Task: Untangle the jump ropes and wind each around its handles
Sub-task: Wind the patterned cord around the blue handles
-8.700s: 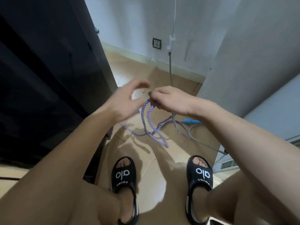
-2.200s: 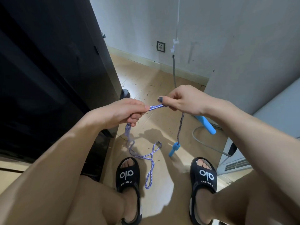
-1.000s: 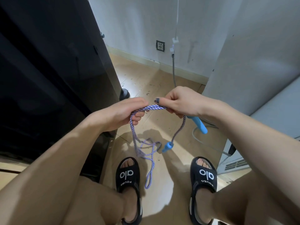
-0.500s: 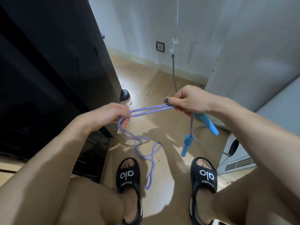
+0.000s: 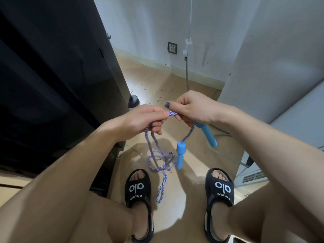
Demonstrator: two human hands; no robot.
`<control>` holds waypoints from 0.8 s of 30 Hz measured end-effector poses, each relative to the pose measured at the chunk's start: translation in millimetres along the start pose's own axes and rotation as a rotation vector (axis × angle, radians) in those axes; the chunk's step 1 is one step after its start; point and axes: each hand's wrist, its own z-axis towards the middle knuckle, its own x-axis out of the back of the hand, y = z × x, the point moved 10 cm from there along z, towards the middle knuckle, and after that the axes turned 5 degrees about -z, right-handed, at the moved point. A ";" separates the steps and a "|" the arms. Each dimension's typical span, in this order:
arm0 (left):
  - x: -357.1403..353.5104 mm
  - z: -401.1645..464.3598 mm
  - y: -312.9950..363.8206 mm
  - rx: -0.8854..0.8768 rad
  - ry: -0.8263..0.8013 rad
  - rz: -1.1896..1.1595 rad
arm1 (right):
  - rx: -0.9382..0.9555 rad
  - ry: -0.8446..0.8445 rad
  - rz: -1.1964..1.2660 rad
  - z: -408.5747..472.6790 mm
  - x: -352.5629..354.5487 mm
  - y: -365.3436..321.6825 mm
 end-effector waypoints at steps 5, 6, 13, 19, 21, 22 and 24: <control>26.1 -4.7 -9.0 0.043 0.032 0.111 | -0.024 -0.043 -0.094 -2.6 1.9 9.6; 34.8 -8.0 -12.7 0.060 0.044 0.147 | -0.031 -0.037 -0.093 -4.0 5.1 12.7; 80.5 -24.6 -47.6 0.245 0.165 0.434 | -0.106 -0.014 -0.087 -11.1 11.5 36.8; 22.4 -7.5 -19.6 0.076 0.061 0.139 | -0.080 0.025 0.115 -5.1 5.6 15.5; -1.2 -0.1 -10.2 0.016 -0.013 -0.037 | -0.075 0.015 0.147 -3.5 2.0 10.8; -6.1 3.1 -7.6 -0.005 -0.016 -0.054 | -0.071 0.011 0.160 -3.0 0.8 8.9; -6.2 7.2 -5.5 -0.029 0.013 -0.047 | -0.064 0.002 0.184 -2.4 -0.8 6.4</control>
